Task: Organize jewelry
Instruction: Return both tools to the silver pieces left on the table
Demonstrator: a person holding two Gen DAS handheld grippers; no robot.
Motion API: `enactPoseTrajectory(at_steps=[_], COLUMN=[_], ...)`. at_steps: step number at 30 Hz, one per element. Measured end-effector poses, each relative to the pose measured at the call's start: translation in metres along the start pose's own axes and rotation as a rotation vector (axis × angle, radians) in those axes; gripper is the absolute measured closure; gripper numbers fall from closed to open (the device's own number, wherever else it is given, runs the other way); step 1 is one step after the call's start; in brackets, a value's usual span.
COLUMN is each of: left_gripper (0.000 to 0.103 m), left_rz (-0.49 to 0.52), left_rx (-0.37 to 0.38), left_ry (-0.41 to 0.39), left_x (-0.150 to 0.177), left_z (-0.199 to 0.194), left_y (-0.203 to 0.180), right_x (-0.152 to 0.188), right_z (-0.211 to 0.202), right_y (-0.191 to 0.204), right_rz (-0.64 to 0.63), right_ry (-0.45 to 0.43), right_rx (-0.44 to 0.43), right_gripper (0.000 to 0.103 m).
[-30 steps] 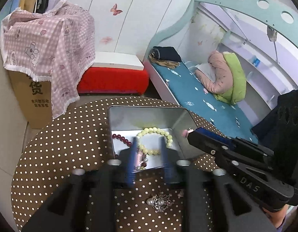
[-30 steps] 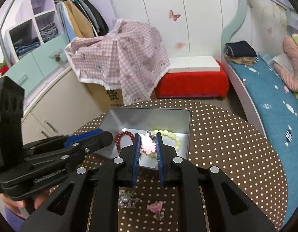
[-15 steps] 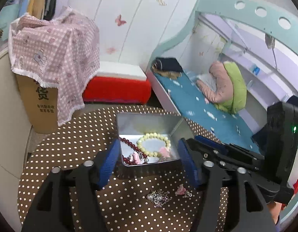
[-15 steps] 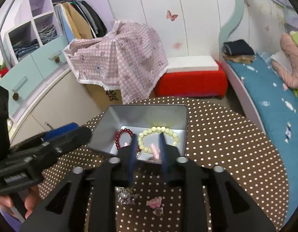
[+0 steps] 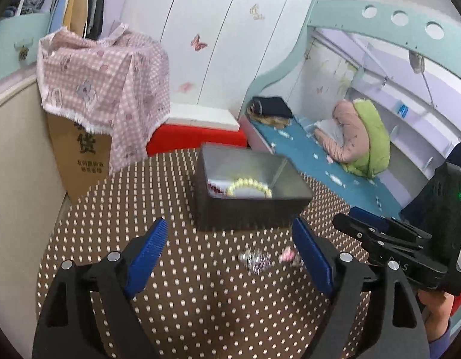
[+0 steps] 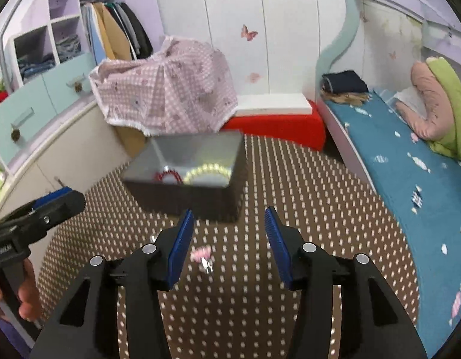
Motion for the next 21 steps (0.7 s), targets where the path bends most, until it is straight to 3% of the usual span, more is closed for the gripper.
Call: enactPoseTrajectory(at_steps=[8, 17, 18, 21], left_gripper=[0.021, 0.021, 0.021, 0.021], left_rz=[0.007, -0.004, -0.007, -0.014], left_rx=[-0.036, -0.045, -0.046, -0.04], left_ry=[0.068, 0.106, 0.109, 0.114], left_x=[0.032, 0.049, 0.05, 0.052], left_z=[0.017, 0.024, 0.024, 0.025], left_y=[0.004, 0.008, 0.009, 0.008], right_x=[0.043, 0.05, 0.05, 0.05], right_z=[0.037, 0.057, 0.058, 0.059], right_y=[0.007, 0.027, 0.028, 0.031], right_rz=[-0.017, -0.066, -0.07, -0.078], right_ry=[0.117, 0.144, 0.144, 0.148], right_rx=[-0.008, 0.0, 0.003, -0.008], right_gripper=[0.054, 0.056, 0.058, 0.078])
Point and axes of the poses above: each gripper's, at about its wrist camera, not at the fingertips, and z roughly the way its jaws point, y to its left, x to its underside, the point moved 10 cm from there along z, roughly the way its jaws point, and after that the axes turned 4 degrees about y, right-handed, at the moved point
